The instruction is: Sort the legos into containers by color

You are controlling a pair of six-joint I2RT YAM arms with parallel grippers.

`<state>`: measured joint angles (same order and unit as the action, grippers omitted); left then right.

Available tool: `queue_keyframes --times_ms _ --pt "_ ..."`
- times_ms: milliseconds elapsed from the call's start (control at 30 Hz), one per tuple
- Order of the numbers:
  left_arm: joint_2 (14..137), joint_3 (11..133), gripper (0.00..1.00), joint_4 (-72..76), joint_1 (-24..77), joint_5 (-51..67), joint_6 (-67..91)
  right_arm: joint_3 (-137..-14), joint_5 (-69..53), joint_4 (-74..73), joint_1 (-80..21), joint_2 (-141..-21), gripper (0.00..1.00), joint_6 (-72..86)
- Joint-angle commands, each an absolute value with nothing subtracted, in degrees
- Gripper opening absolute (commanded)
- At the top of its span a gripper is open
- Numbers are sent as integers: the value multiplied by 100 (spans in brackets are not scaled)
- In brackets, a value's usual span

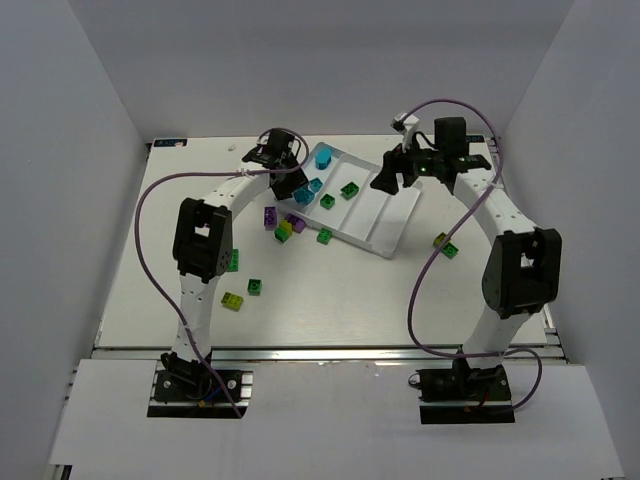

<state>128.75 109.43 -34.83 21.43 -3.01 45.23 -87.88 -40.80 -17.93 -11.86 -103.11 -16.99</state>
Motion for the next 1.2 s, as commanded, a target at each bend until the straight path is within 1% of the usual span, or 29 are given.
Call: queue_keyframes --times_ms 0,100,133,200,300,367,400,433,467,600,667,733,767,833,900,1167 --pt "12806 11127 61 -3700 2118 -343 4447 -8526 -4176 -1924 -1002 -9985 79 -1985" --pt "12727 11092 72 -3700 2118 -413 4439 -8202 -4026 -1995 -766 -9599 85 -2381" --pt "12692 11066 72 -3700 2118 -430 4438 -8122 -4008 -1995 -704 -9537 85 -2425" --pt "12621 11013 74 -3648 2118 -448 4377 -7990 -3982 -1986 -598 -9414 89 -2470" --pt "12420 10969 75 -3577 2118 -440 4211 -7770 -3999 -1899 -309 -9299 89 -2111" --pt "12087 10759 79 -3516 2118 -562 4157 -7944 -4357 -2204 -62 -9439 89 -2090" --pt "11911 10584 83 -3411 2118 -632 4157 -8085 -4664 -2789 156 -9518 89 -2231" --pt "11692 10060 96 -3254 2118 -702 4166 -8182 -4641 -2986 289 -9588 89 -2328" --pt "11220 9776 98 -2939 2118 -808 4236 -8174 -4501 -3058 325 -9563 89 -2451" --pt "10313 8764 98 -2532 2083 -976 4315 -7841 -3361 -3487 404 -9247 79 -3135" --pt "10047 8344 98 -2505 2074 -1002 4368 -7717 -3113 -3690 474 -9202 74 -3356" --pt "9634 8052 98 -2479 2022 -984 4429 -7577 -2980 -3927 658 -9132 73 -3541" --pt "9476 7894 98 -2426 2004 -984 4517 -7515 -2988 -3964 720 -9097 74 -3594" --pt "9012 7446 98 -2356 1908 -941 4588 -7252 -2884 -3981 826 -8975 78 -3865" --pt "8703 7060 98 -2233 1802 -827 4658 -6954 -2752 -4008 835 -8921 89 -4156" --pt "7516 6241 98 -2241 1679 -589 4632 -6074 -2760 -3561 1002 -8894 89 -5113"
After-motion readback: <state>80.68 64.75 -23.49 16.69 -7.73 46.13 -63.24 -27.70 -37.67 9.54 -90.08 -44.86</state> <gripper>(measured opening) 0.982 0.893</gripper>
